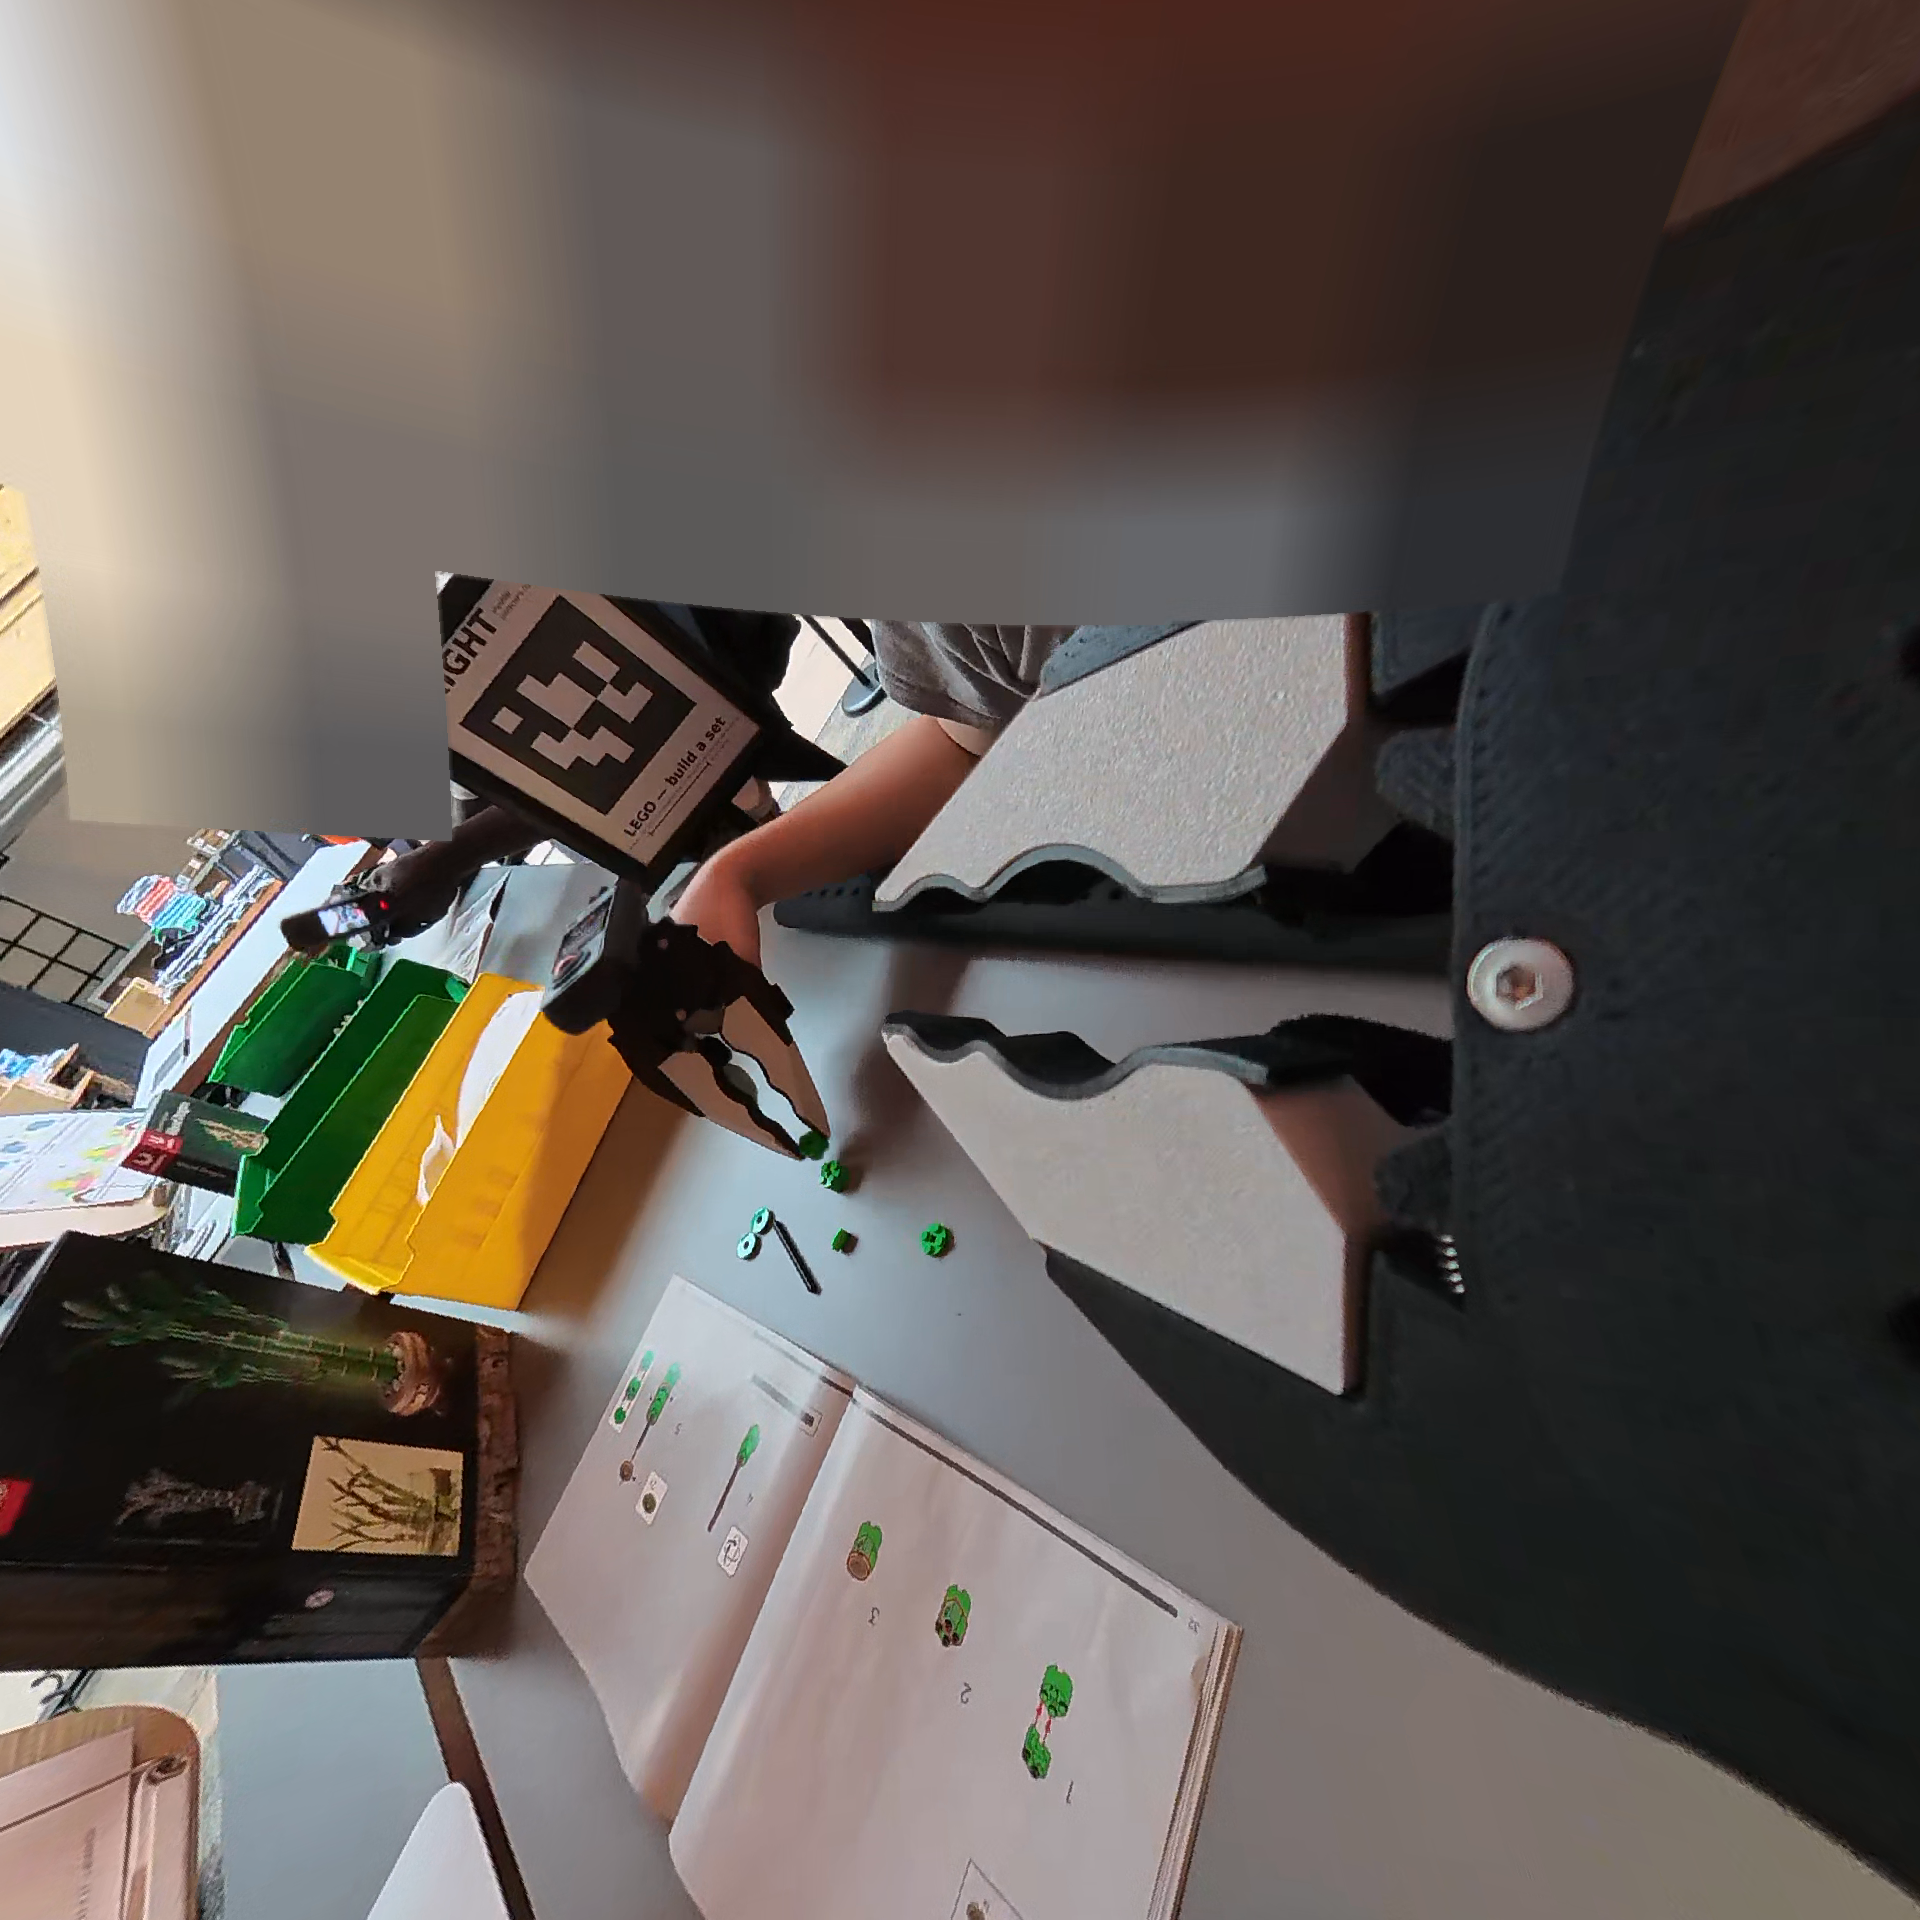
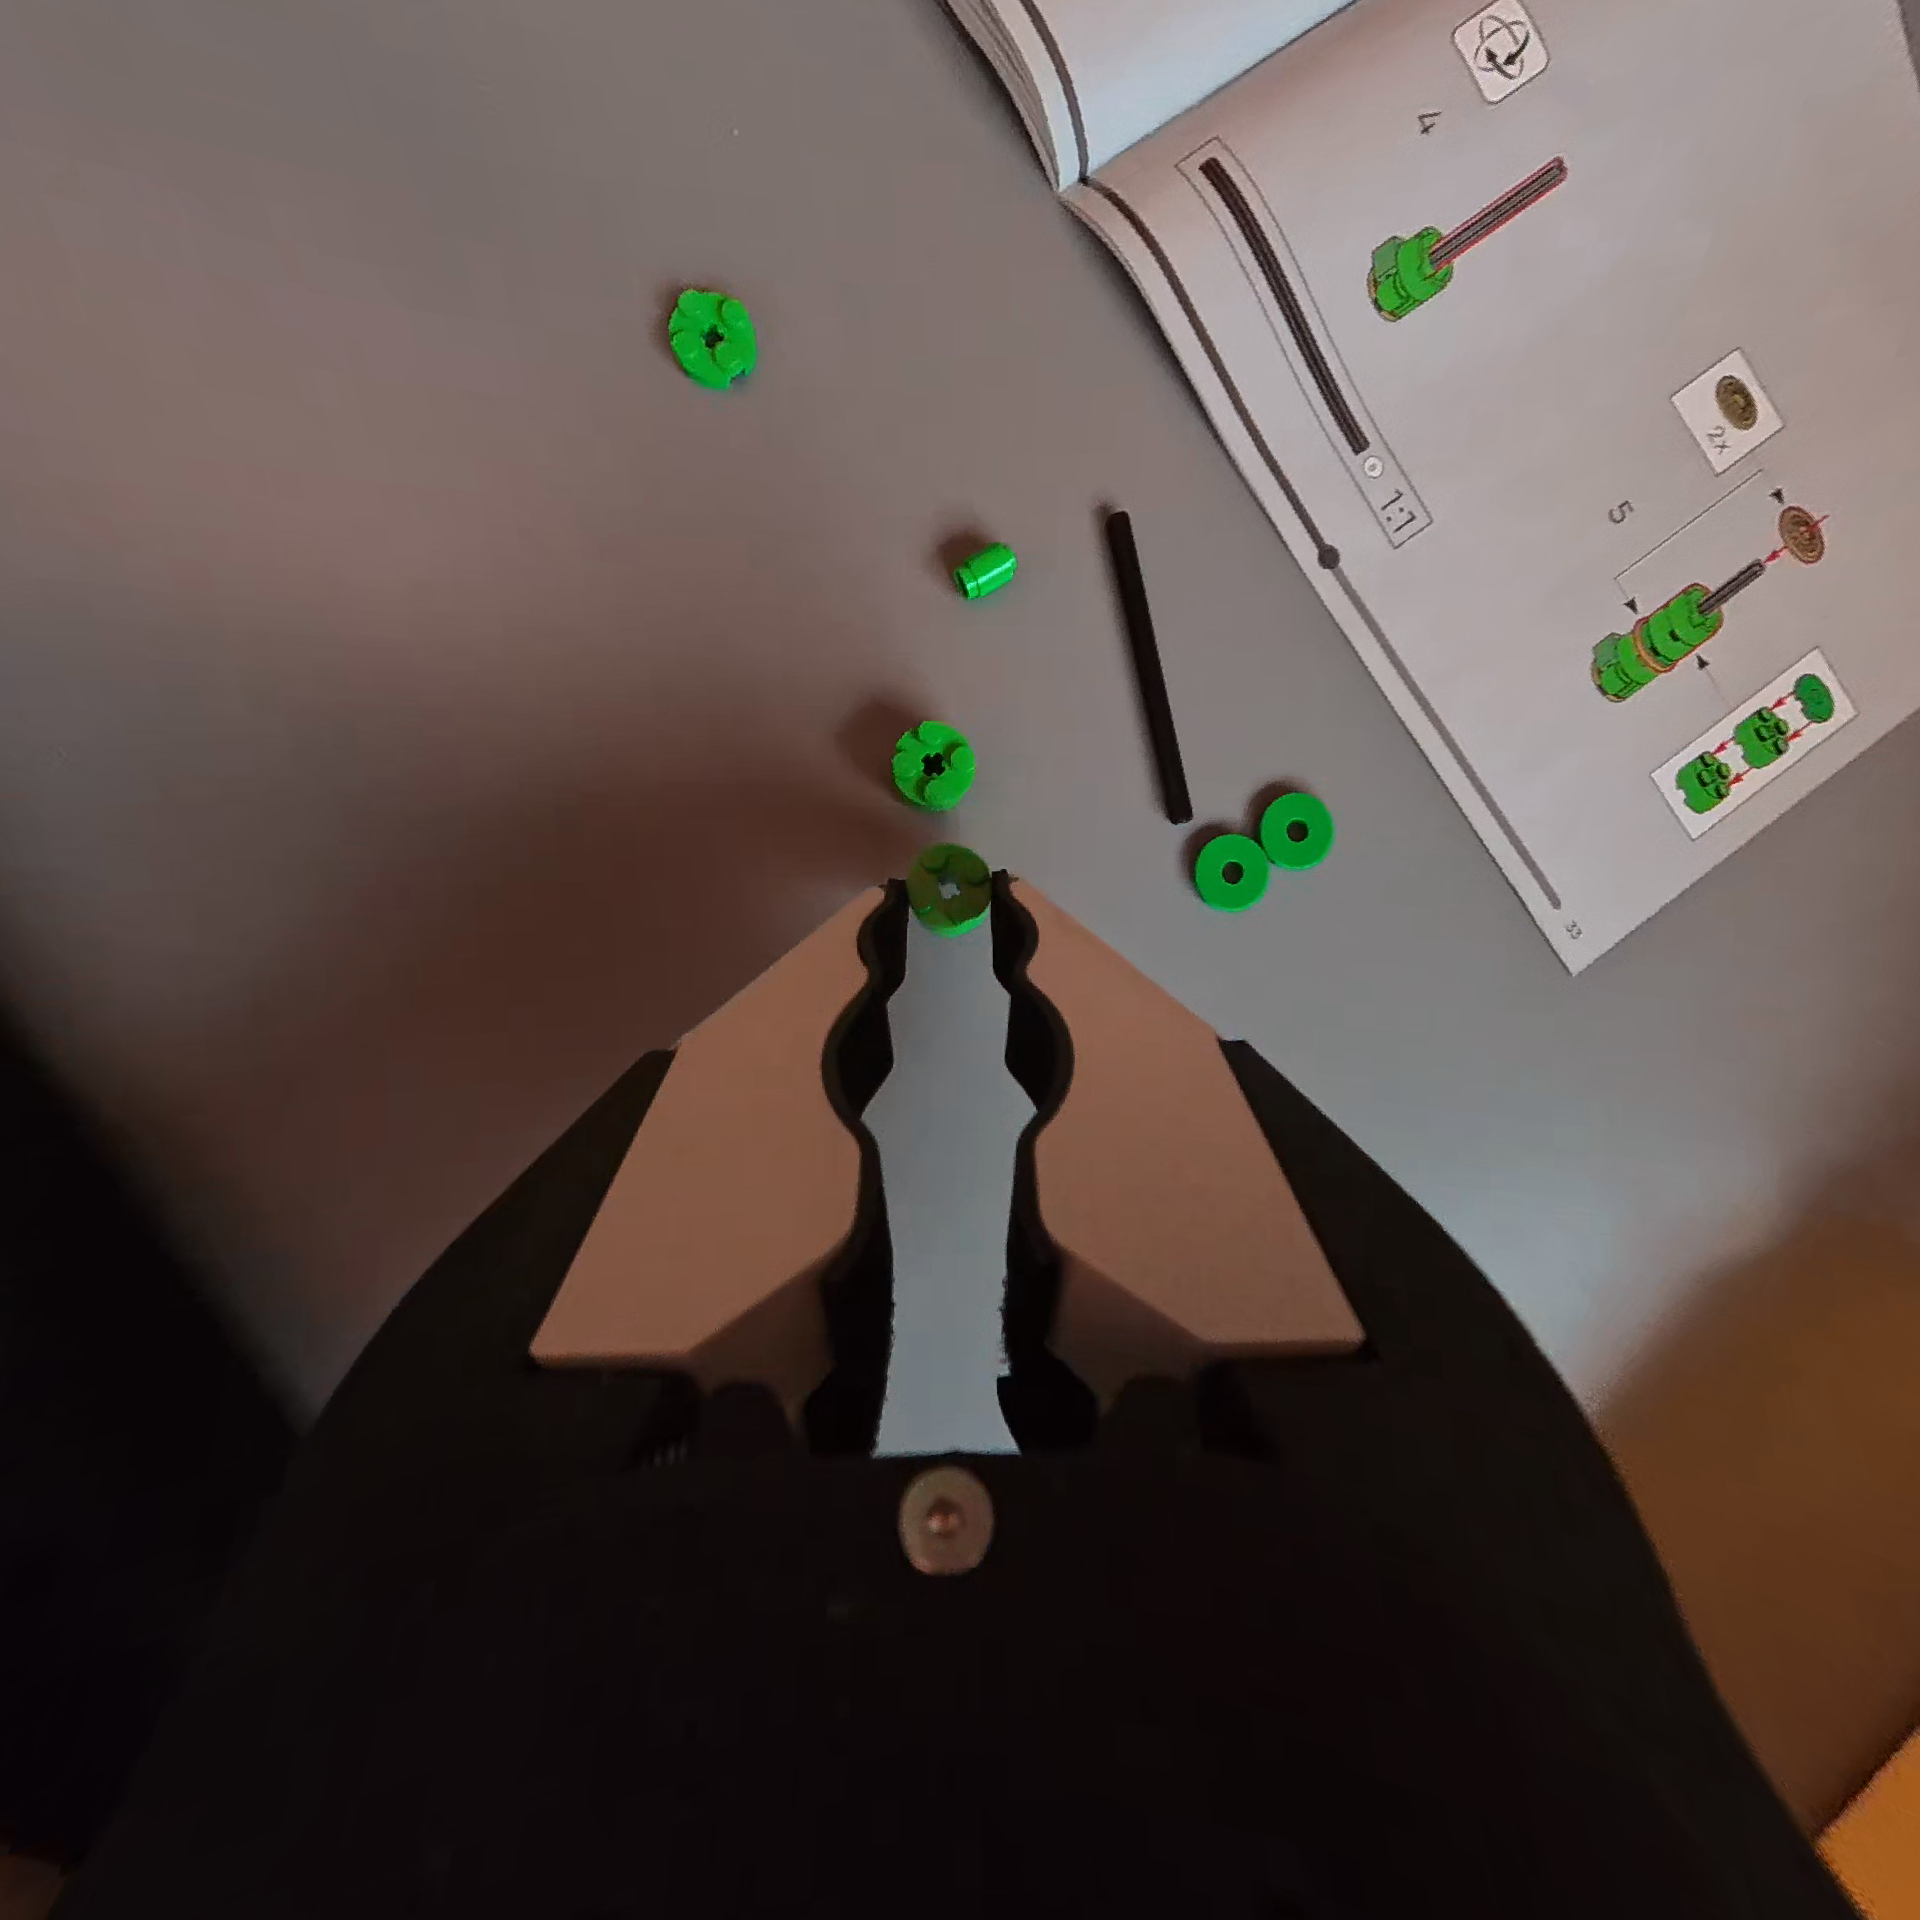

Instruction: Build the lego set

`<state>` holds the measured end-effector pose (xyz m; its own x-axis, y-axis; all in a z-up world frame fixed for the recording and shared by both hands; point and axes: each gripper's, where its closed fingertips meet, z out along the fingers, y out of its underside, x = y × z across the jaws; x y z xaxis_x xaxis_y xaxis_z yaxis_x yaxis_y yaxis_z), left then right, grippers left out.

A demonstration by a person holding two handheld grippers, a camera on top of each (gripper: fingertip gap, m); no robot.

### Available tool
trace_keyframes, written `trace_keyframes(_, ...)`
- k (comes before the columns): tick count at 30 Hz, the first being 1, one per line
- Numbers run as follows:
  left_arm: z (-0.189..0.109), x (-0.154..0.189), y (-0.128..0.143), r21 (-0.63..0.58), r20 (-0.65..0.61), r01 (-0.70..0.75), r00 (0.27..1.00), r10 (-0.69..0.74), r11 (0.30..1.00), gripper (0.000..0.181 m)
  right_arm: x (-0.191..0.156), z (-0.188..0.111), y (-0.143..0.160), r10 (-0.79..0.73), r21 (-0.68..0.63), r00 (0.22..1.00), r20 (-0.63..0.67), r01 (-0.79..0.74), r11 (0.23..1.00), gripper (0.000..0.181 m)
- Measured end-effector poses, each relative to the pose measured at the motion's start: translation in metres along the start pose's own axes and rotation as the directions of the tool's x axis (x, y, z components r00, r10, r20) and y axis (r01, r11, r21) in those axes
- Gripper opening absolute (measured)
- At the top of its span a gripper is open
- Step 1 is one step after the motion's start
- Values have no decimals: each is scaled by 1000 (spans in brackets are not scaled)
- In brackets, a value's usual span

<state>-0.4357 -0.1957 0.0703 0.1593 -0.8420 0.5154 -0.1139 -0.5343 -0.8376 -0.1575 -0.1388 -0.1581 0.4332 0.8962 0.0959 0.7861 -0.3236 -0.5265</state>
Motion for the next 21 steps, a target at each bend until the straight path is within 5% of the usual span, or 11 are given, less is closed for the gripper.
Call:
trace_keyframes(1, -2, 0, -1, 4, 4, -4, 1000, 4, 1000, 17, 1, 1, 1, 6, -2, 1000, 1, -6, 1000, 15)
trace_keyframes(21, -73, -4, -35, 137, 200, -128, 975, 99, 982, 17, 6, 4, 2, 45, 16, 999, 1, -45, 999, 25)
